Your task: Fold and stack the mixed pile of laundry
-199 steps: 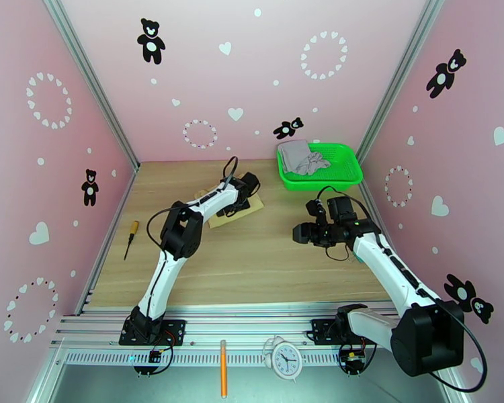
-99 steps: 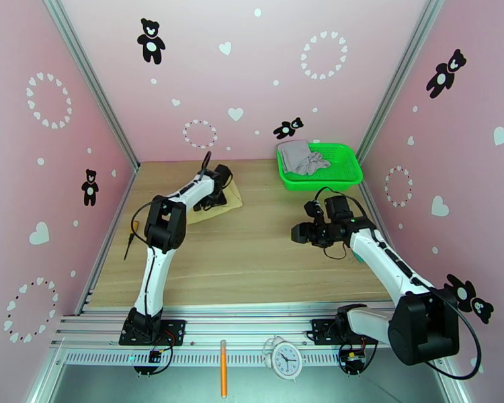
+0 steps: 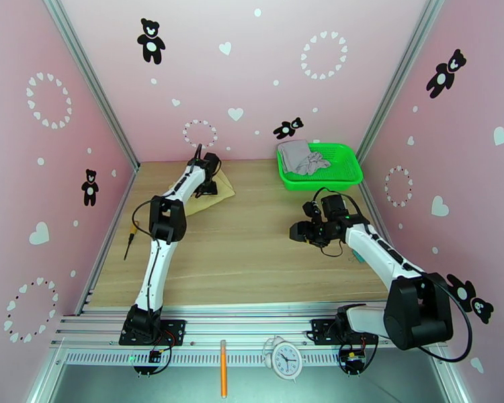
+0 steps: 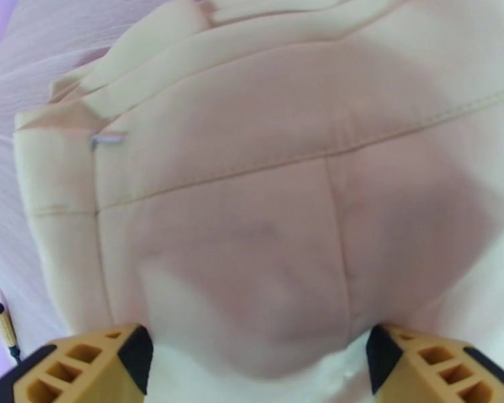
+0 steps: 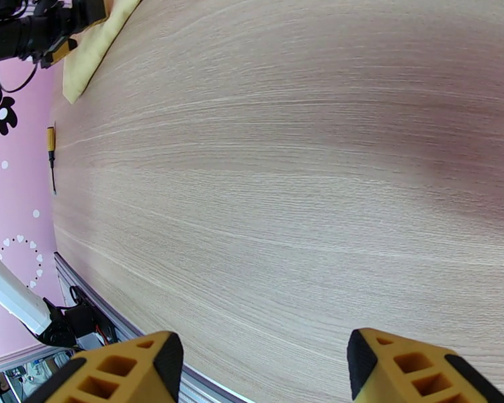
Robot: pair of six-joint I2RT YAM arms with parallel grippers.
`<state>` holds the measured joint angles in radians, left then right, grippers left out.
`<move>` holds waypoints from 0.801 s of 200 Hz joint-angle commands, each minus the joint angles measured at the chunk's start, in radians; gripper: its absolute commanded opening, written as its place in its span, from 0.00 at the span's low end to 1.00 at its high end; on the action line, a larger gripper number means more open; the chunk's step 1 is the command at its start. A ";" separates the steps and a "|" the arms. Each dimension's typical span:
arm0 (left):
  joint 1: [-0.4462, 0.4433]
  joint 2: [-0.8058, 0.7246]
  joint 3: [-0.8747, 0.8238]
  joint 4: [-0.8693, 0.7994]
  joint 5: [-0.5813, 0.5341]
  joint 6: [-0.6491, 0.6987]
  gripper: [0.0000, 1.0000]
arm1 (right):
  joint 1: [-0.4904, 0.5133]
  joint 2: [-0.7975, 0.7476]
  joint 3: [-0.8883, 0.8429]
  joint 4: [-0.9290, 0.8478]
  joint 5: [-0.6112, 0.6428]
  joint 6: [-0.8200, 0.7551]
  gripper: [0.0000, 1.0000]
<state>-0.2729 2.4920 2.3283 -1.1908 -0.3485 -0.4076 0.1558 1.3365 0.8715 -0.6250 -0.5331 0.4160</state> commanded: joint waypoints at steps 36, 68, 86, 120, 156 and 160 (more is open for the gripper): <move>-0.037 -0.485 -0.218 -0.007 0.029 -0.095 0.59 | -0.003 -0.005 -0.015 -0.003 -0.008 -0.026 0.70; -0.033 -0.583 -0.642 0.170 0.147 -0.239 0.00 | -0.004 -0.023 -0.019 -0.007 -0.019 -0.031 0.70; -0.033 -0.572 -0.789 0.271 0.184 -0.300 0.00 | -0.004 -0.031 -0.013 -0.017 -0.022 -0.037 0.70; -0.031 -0.461 -0.803 0.321 0.185 -0.339 0.00 | -0.004 -0.044 -0.010 -0.026 -0.021 -0.041 0.70; -0.007 -0.347 -0.719 0.269 0.133 -0.337 0.00 | -0.004 -0.052 -0.016 -0.025 -0.015 -0.035 0.70; -0.003 -0.341 -0.711 0.261 0.124 -0.334 0.00 | -0.004 -0.053 -0.016 -0.026 -0.015 -0.034 0.70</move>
<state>-0.3046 2.1048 1.5658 -0.9260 -0.1902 -0.7212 0.1558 1.3117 0.8635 -0.6327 -0.5457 0.3855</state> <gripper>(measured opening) 0.069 0.698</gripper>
